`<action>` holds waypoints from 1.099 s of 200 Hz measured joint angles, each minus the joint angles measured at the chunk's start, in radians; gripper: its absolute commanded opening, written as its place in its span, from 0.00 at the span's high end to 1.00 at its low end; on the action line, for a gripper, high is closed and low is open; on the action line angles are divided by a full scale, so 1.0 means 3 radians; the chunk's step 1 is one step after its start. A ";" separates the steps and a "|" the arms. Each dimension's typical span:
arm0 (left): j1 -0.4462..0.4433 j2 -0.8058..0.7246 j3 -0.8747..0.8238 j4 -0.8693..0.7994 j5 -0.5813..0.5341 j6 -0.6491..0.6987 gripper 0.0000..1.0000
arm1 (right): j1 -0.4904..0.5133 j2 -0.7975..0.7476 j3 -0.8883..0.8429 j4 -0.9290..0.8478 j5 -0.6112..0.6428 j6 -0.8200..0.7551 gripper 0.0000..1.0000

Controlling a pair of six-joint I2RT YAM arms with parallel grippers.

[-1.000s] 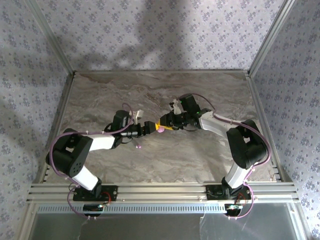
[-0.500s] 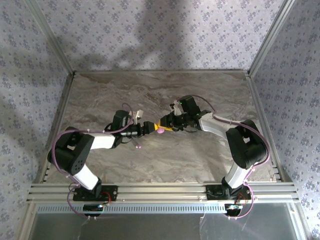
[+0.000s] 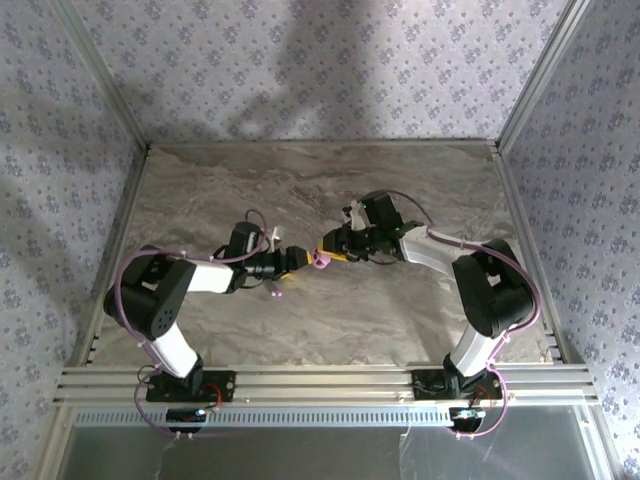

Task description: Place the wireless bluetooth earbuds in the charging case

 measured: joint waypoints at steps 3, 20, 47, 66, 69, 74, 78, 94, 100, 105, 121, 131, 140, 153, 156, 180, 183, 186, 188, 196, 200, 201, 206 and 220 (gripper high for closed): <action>0.0004 0.0001 0.0005 -0.0004 -0.0001 0.0000 0.28 | -0.0001 0.0000 0.0000 0.0004 -0.0003 0.0000 0.63; 0.0005 0.0006 0.0022 -0.0027 0.0000 0.0001 0.28 | -0.0011 0.0000 -0.0003 0.0020 -0.0009 0.0000 0.63; 0.0005 0.0013 0.0038 -0.0052 -0.0003 0.0001 0.28 | -0.0023 0.0009 -0.0027 0.0027 -0.0022 -0.0001 0.63; 0.0020 0.0013 0.0037 -0.0052 -0.0003 0.0000 0.29 | -0.0024 0.0036 -0.0038 0.0025 -0.0033 -0.0003 0.63; 0.0022 0.0013 0.0038 -0.0052 -0.0004 0.0000 0.29 | -0.0025 0.0042 -0.0038 0.0025 -0.0032 -0.0003 0.63; 0.0027 0.0013 0.0038 -0.0052 -0.0006 0.0004 0.30 | -0.0027 0.0051 -0.0038 0.0025 -0.0032 -0.0003 0.63; 0.0028 0.0013 0.0038 -0.0052 -0.0013 0.0003 0.30 | -0.0028 0.0058 -0.0038 0.0023 -0.0032 -0.0003 0.63; 0.0045 0.0010 0.0037 -0.0055 -0.0037 0.0015 0.34 | -0.0038 0.0084 -0.0038 0.0018 -0.0032 -0.0004 0.63; 0.0050 0.0008 0.0037 -0.0060 -0.0060 0.0025 0.37 | -0.0041 0.0090 -0.0038 0.0013 -0.0032 -0.0004 0.63; 0.0050 0.0004 0.0037 -0.0066 -0.0078 0.0033 0.38 | -0.0045 0.0094 -0.0038 0.0010 -0.0032 -0.0005 0.63; 0.0065 -0.0032 0.0036 -0.0088 -0.0102 0.0062 0.52 | -0.0046 0.0109 -0.0038 0.0011 -0.0032 -0.0004 0.63; 0.0070 -0.0072 0.0028 -0.0084 -0.0102 0.0070 0.62 | -0.0046 0.0123 -0.0038 0.0019 -0.0037 -0.0003 0.63; 0.0070 -0.0122 0.0020 -0.0084 -0.0102 0.0066 0.72 | -0.0046 0.0144 -0.0038 0.0042 -0.0055 0.0001 0.63; 0.0062 -0.0202 0.0009 -0.0080 -0.0099 0.0083 0.80 | -0.0046 0.0184 -0.0038 0.0083 -0.0086 0.0017 0.63; 0.0060 -0.0215 0.0009 -0.0076 -0.0095 0.0113 0.81 | -0.0046 0.0192 -0.0039 0.0094 -0.0094 0.0024 0.63; 0.0013 -0.0310 0.0009 -0.0080 -0.0099 0.0127 0.87 | -0.0046 0.0261 -0.0074 0.0239 -0.0175 0.0113 0.63; 0.0004 -0.0317 0.0009 -0.0080 -0.0099 0.0136 0.87 | -0.0046 0.0267 -0.0081 0.0261 -0.0187 0.0126 0.63; -0.0004 -0.0320 0.0009 -0.0080 -0.0099 0.0137 0.88 | -0.0046 0.0273 -0.0088 0.0282 -0.0202 0.0139 0.63; -0.0009 -0.0322 0.0009 -0.0083 -0.0099 0.0140 0.88 | -0.0046 0.0277 -0.0092 0.0292 -0.0209 0.0153 0.63; -0.0031 -0.0323 0.0009 -0.0088 -0.0099 0.0151 0.88 | -0.0046 0.0298 -0.0112 0.0351 -0.0239 0.0192 0.63; -0.0043 -0.0323 0.0009 -0.0092 -0.0098 0.0151 0.89 | -0.0045 0.0309 -0.0122 0.0383 -0.0258 0.0220 0.63; -0.0046 -0.0323 0.0009 -0.0093 -0.0098 0.0151 0.89 | -0.0046 0.0312 -0.0127 0.0395 -0.0262 0.0223 0.63; -0.0058 -0.0323 0.0009 -0.0099 -0.0099 0.0151 0.89 | -0.0046 0.0320 -0.0141 0.0435 -0.0280 0.0248 0.63; -0.0099 -0.0319 0.0011 -0.0102 -0.0098 0.0153 0.89 | -0.0046 0.0341 -0.0187 0.0552 -0.0328 0.0324 0.63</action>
